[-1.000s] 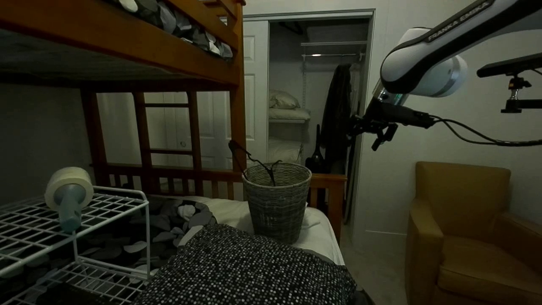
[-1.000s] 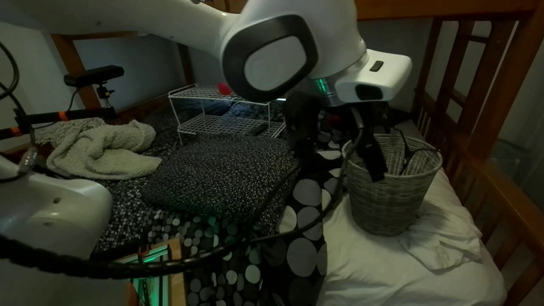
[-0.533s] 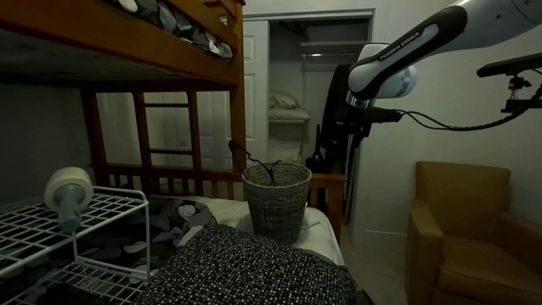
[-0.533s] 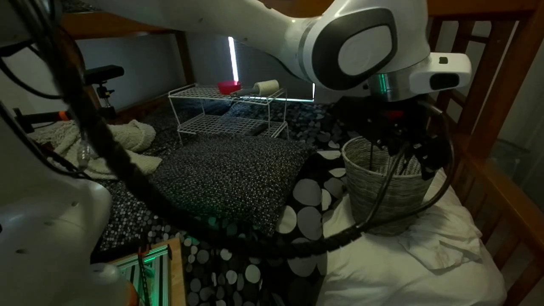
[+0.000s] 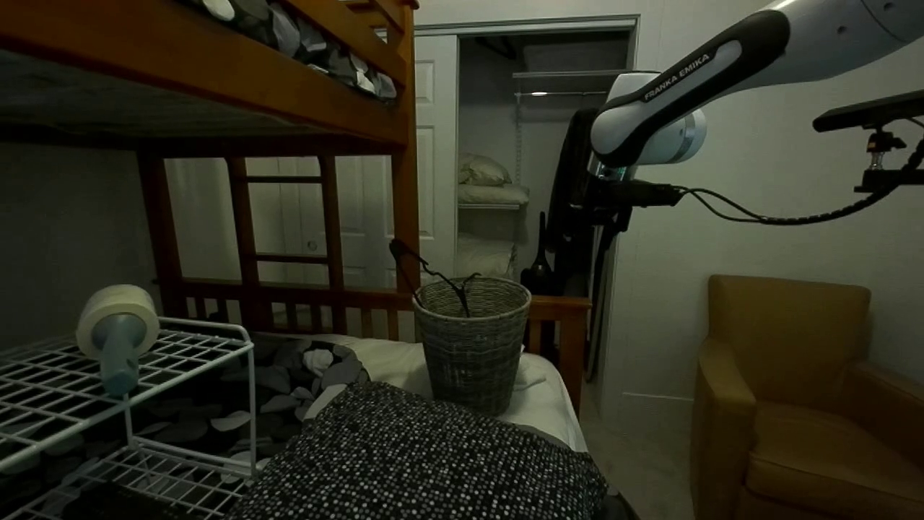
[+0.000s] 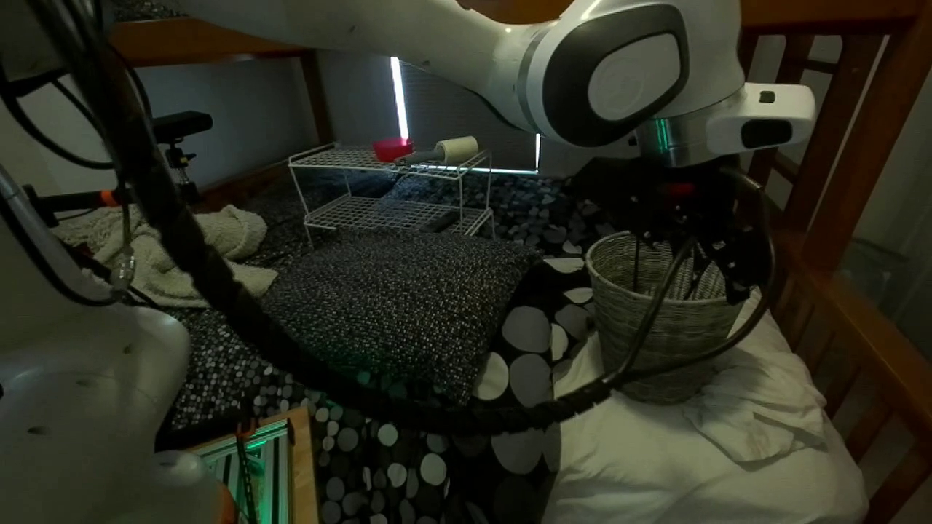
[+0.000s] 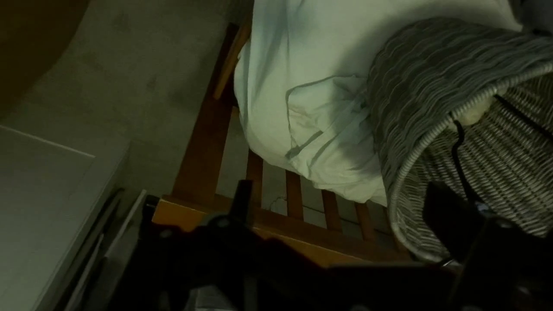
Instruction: Take the clothing hanger out of the basket and hang it on the bed
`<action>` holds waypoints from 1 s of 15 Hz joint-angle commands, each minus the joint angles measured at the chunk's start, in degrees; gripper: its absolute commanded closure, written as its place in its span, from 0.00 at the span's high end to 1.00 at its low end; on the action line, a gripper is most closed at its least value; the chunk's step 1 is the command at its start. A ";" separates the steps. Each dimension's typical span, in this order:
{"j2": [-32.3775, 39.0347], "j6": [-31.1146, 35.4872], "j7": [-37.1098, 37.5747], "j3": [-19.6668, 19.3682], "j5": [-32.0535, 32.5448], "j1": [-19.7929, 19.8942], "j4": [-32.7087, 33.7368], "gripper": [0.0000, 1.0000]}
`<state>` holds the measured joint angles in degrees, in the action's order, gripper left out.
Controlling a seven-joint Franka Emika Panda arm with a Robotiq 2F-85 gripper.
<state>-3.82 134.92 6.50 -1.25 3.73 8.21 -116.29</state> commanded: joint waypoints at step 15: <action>34.02 -5.35 13.73 0.45 -9.84 -7.38 43.41 1.00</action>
<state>30.17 129.80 20.56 0.20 -5.44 1.54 -73.06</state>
